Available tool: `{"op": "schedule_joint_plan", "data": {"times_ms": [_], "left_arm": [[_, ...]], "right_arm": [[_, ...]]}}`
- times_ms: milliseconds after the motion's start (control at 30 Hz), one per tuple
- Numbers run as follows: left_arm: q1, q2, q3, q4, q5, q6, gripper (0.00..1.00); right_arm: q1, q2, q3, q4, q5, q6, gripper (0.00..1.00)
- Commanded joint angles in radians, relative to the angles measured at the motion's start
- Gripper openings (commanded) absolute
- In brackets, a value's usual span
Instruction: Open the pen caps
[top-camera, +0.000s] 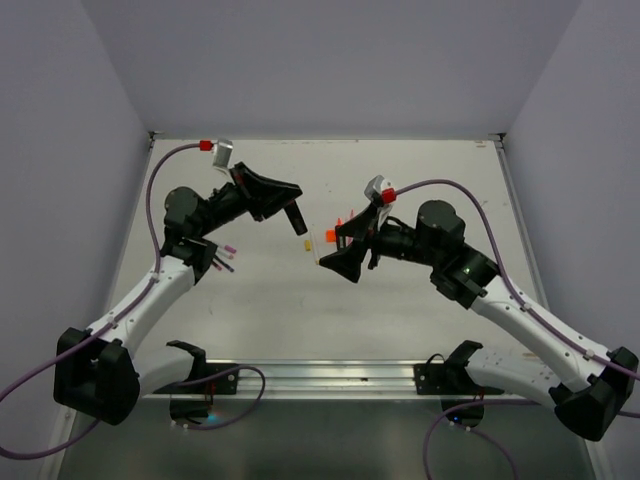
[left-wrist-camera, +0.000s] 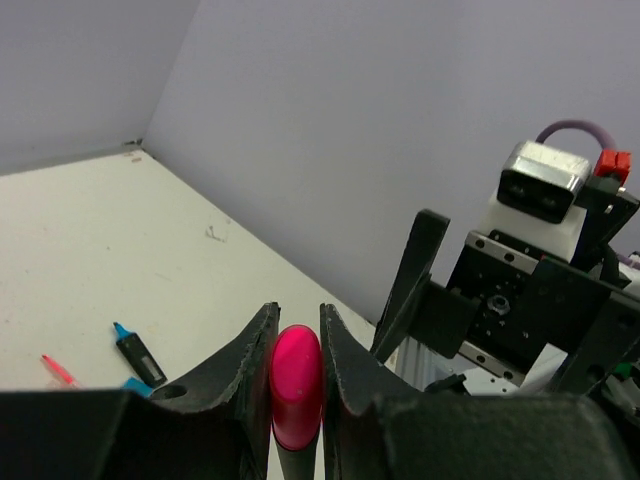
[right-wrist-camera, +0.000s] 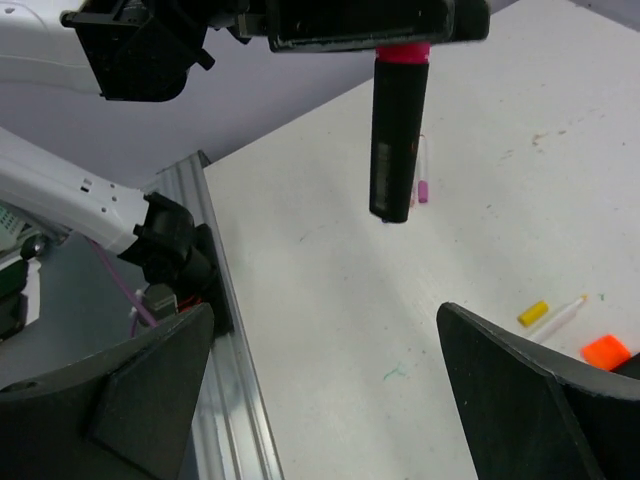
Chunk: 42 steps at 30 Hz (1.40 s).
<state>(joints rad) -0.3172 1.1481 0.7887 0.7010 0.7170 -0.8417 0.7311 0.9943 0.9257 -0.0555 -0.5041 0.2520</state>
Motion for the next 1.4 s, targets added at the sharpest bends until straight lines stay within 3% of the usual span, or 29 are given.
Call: {"op": "schedule_joint_plan", "data": {"times_ms": [0, 367, 633, 1033, 1200, 1367], "left_arm": [[-0.006, -0.033, -0.006, -0.069, 0.09, 0.01, 0.0], [-0.034, -0.051, 0.011, -0.074, 0.142, 0.003, 0.0], [-0.056, -0.057, 0.009, -0.011, 0.151, -0.016, 0.0], [-0.071, -0.025, -0.005, 0.095, 0.17, -0.06, 0.0], [-0.072, -0.013, -0.008, 0.123, 0.177, -0.068, 0.0], [-0.072, 0.001, 0.003, 0.138, 0.174, -0.062, 0.0]], "right_arm": [[-0.004, 0.006, 0.067, -0.018, 0.042, -0.06, 0.99], [-0.004, 0.174, 0.191, 0.078, -0.18, 0.006, 0.98], [-0.004, 0.276, 0.225, 0.181, -0.24, 0.072, 0.95], [-0.004, 0.385, 0.234, 0.327, -0.321, 0.15, 0.77], [-0.006, 0.405, 0.236, 0.361, -0.343, 0.164, 0.54], [-0.013, 0.399, 0.197, 0.399, -0.364, 0.196, 0.05]]}}
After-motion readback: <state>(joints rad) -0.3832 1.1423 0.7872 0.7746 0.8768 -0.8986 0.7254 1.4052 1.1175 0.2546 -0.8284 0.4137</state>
